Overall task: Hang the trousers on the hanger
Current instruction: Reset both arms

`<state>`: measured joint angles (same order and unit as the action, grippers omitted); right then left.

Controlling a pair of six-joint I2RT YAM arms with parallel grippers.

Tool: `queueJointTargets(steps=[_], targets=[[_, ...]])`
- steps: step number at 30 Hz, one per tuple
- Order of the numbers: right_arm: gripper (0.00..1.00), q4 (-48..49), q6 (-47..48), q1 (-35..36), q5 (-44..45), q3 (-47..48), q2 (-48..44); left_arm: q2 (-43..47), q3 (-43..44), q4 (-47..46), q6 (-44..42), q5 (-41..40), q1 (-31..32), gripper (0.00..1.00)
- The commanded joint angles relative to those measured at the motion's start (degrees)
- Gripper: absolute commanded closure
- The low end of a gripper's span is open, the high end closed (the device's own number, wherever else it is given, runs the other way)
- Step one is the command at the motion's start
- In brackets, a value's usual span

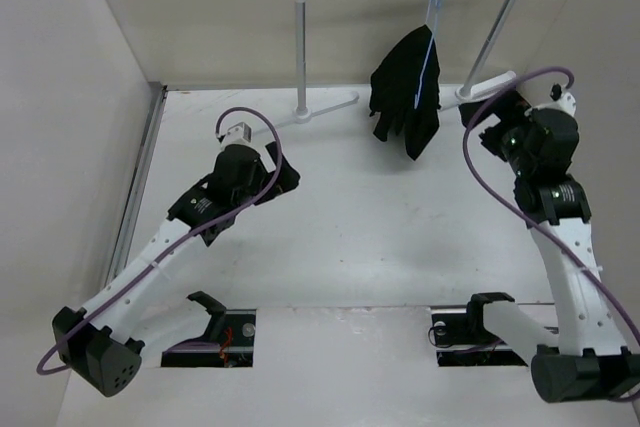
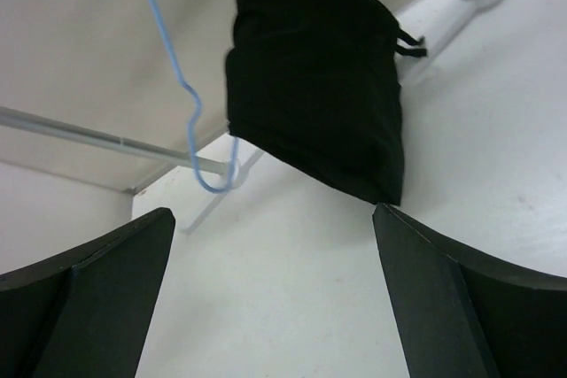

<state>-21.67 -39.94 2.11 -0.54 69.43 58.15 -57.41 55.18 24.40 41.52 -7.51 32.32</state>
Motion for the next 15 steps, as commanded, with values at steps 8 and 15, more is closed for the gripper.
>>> queueJointTargets(steps=[8, 15], targets=[[0.00, -10.9, -3.9, -0.6, 8.8, -23.1, -18.7, 1.9, -5.7, 1.8, 1.2, 0.7, 2.0, 0.00], [0.00, -17.0, -10.5, 1.4, 9.2, -32.2, -26.4, 1.2, -8.0, 1.7, 1.3, 2.6, 1.8, 0.00]])
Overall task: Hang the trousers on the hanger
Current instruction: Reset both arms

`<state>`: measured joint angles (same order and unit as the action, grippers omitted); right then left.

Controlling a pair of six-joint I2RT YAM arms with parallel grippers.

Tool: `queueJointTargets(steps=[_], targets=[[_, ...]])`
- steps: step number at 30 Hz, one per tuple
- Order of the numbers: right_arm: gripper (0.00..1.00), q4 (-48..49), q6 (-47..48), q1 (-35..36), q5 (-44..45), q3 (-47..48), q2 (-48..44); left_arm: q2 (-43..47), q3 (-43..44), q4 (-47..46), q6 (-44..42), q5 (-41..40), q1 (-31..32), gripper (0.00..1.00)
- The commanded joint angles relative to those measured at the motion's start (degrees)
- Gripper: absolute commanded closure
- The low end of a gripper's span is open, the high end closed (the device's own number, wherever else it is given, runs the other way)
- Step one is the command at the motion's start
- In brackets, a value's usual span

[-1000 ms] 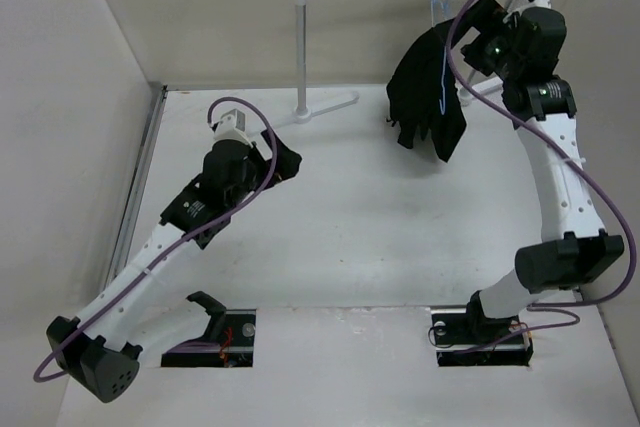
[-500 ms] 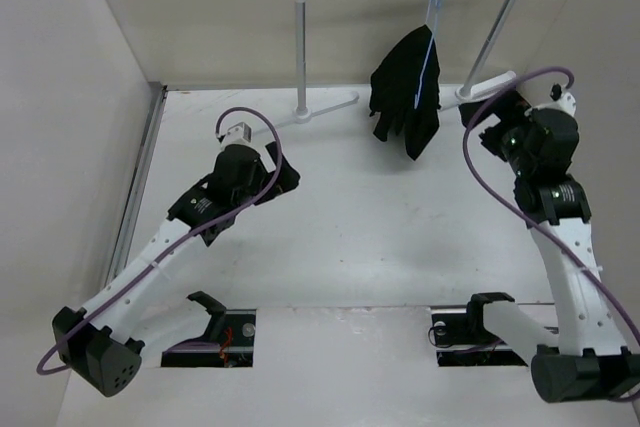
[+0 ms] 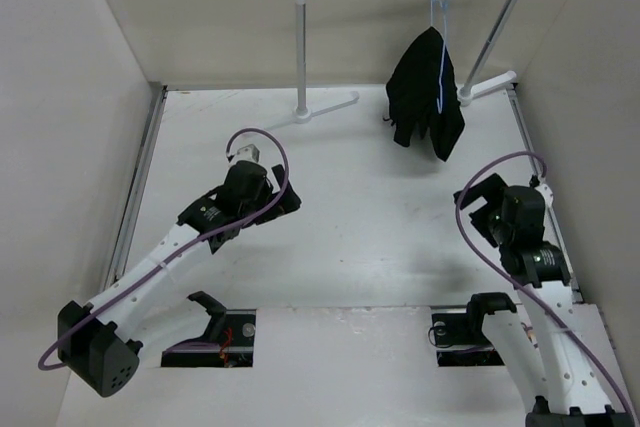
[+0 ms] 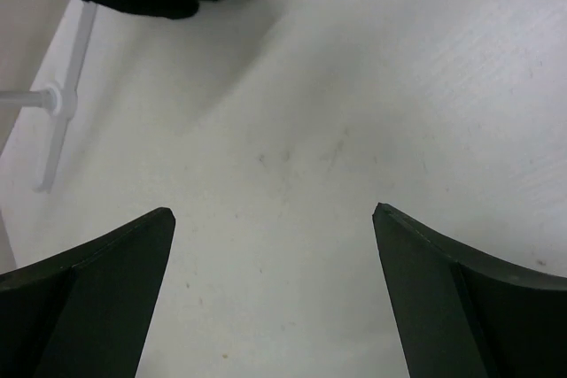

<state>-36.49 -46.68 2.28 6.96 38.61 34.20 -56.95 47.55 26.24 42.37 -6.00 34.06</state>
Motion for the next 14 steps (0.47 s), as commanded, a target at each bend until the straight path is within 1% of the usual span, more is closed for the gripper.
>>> queueJointTargets(steps=[1, 5, 14], targets=[[0.00, -2.7, -4.5, 1.4, 2.0, -2.0, -3.3, 0.5, -0.4, -0.2, 0.4, 1.2, 0.2, 0.00], [0.00, -4.3, -4.8, 1.6, 2.3, -3.0, -5.5, -0.1, -0.5, -0.7, 0.5, 1.3, 0.6, 0.00], [0.00, -4.5, -4.3, 1.9, 1.7, -4.1, -5.9, -2.3, -0.1, 0.1, 0.6, 0.2, 0.4, 0.00]])
